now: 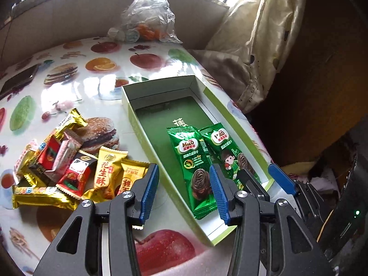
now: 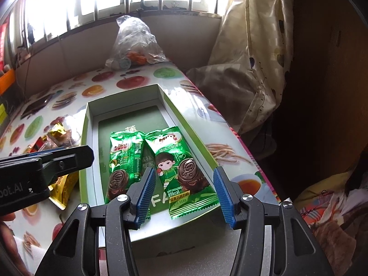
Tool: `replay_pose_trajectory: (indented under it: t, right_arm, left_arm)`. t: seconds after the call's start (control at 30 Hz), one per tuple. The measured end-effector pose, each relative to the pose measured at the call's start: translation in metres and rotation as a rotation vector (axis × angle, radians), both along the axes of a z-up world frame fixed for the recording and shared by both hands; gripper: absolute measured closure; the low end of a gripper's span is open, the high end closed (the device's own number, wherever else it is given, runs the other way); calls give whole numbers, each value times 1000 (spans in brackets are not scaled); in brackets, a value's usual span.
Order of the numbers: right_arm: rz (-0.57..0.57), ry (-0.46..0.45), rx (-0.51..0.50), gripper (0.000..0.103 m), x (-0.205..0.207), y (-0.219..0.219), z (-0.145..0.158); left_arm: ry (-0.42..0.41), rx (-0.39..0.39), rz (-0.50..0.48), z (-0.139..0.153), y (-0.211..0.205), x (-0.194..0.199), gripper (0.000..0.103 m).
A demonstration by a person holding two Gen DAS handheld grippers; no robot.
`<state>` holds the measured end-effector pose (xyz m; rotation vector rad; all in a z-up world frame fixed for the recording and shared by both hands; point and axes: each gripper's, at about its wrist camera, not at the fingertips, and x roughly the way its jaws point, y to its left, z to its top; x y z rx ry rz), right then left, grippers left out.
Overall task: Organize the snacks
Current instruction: 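Open the left gripper to release the Milo pack in the box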
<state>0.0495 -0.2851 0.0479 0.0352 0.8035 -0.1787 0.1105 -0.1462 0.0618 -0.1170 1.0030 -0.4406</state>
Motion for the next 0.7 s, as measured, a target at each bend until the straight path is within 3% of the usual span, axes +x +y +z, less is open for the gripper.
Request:
replay_pose_trajectory:
  t: [0.5, 0.7]
  right_arm:
    - [39, -51, 70, 51, -19, 13, 18]
    - [117, -94, 106, 51, -26, 30, 27]
  left_arm:
    - [-82, 41, 39, 13, 32, -28, 56]
    - [-117, 64, 64, 13, 52, -37, 56]
